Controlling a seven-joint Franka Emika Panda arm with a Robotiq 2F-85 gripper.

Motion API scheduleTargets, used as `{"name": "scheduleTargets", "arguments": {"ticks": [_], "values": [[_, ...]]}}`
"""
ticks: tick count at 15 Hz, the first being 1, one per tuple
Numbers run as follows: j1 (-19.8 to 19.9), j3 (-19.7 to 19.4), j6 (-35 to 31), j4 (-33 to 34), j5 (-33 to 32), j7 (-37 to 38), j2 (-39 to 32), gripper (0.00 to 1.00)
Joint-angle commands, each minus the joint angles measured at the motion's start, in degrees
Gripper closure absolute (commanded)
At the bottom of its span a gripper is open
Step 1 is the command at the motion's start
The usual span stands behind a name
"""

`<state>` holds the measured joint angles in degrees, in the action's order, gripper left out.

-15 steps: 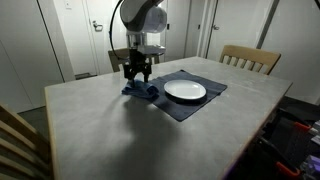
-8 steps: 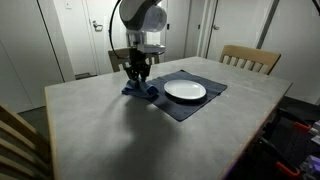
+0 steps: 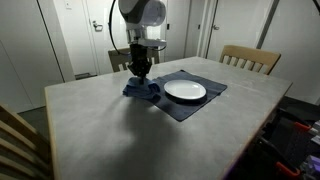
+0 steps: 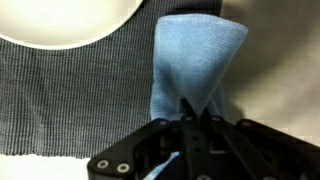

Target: Wipe the white plate with the blue towel

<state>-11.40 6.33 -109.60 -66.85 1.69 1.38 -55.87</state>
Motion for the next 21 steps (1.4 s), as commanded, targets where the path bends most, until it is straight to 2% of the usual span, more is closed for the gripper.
{"name": "scheduleTargets", "arguments": {"ticks": [1,6,10,13,17,21], "values": [[0.98,0.11,3.14,0.48,0.48,-0.74,1.67,0.98],[1.83,0.34,6.39,-0.77,0.64,-1.85,4.36,0.98],[2.71,0.76,4.63,-4.54,1.05,-3.63,7.9,0.98],[3.31,0.5,3.11,-9.04,-0.57,-8.93,10.53,0.98],[6.07,1.2,-5.37,-19.64,0.2,-15.97,15.29,0.98],[8.93,2.3,-15.69,-29.98,2.27,-18.86,20.11,0.98]]}}
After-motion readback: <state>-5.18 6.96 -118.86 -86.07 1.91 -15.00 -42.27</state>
